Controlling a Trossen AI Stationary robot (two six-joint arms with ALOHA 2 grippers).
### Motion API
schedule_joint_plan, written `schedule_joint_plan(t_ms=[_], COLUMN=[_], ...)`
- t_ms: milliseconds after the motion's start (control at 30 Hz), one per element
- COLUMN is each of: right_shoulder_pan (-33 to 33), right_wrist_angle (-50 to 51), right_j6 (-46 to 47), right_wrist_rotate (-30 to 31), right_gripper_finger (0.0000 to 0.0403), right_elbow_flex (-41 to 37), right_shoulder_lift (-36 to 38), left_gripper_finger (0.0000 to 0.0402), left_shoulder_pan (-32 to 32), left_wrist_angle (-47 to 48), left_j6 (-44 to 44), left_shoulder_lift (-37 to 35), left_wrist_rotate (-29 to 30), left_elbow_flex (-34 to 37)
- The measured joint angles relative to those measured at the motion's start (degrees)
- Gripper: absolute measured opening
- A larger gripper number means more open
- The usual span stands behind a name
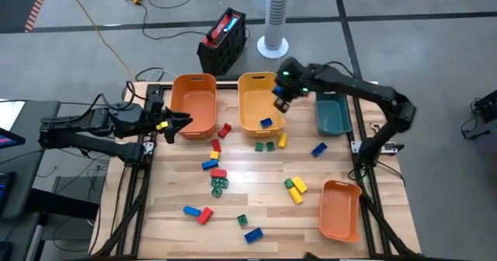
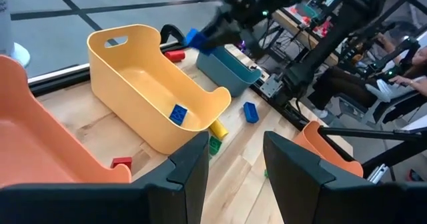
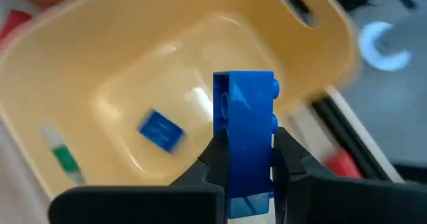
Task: Sort blocks
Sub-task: Put the blue game piece into the yellow bin
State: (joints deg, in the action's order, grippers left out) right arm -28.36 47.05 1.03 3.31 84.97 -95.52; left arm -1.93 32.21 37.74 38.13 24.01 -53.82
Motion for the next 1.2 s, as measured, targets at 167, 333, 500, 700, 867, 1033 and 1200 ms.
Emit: schedule_joint_plan(t_ms=[167,333,500,700,867,1033,1200], right_shoulder_pan=[2.11,4.16,5.03,5.16,5.03,5.07,5.14], right_wrist_angle=[0.46,1.08,2.64,3.22,3.4,3.32,3.32], right_j6=[-0.13,-0.96,-1.16,-1.28,-1.15,-1.2,-1.74], right_wrist_rotate=[-4.98,-5.02,-5.13,-5.33,-6.01,-6.33,-6.42], right_gripper_finger=[0.0054,0.0054,0.0056,0.0065,0.0066,0.0067,0.0067], right_elbow_flex=[6.26,7.7,7.71,7.78,7.78,7.78,7.76], right_shoulder_lift=[-9.56,-14.29,-17.21,-17.23,-17.12,-17.12,-17.21], left_gripper_finger=[0.0139,0.0139,0.0139,0.0139,0.0139,0.0139,0.0139], left_shoulder_pan=[0.0,0.0,0.0,0.0,-0.02,-0.02,-0.02], left_wrist_angle=[0.04,0.04,0.56,0.92,0.9,0.9,0.87], left_j6=[-0.02,0.0,-0.02,0.04,0.11,0.42,0.45], left_shoulder_lift=[-0.02,0.0,0.09,0.09,0.09,0.09,0.09], left_wrist_rotate=[0.0,-0.02,-0.02,-0.02,-0.02,-0.17,-0.2], left_elbow_flex=[0.0,0.0,0.0,0.0,0.0,0.0,0.0])
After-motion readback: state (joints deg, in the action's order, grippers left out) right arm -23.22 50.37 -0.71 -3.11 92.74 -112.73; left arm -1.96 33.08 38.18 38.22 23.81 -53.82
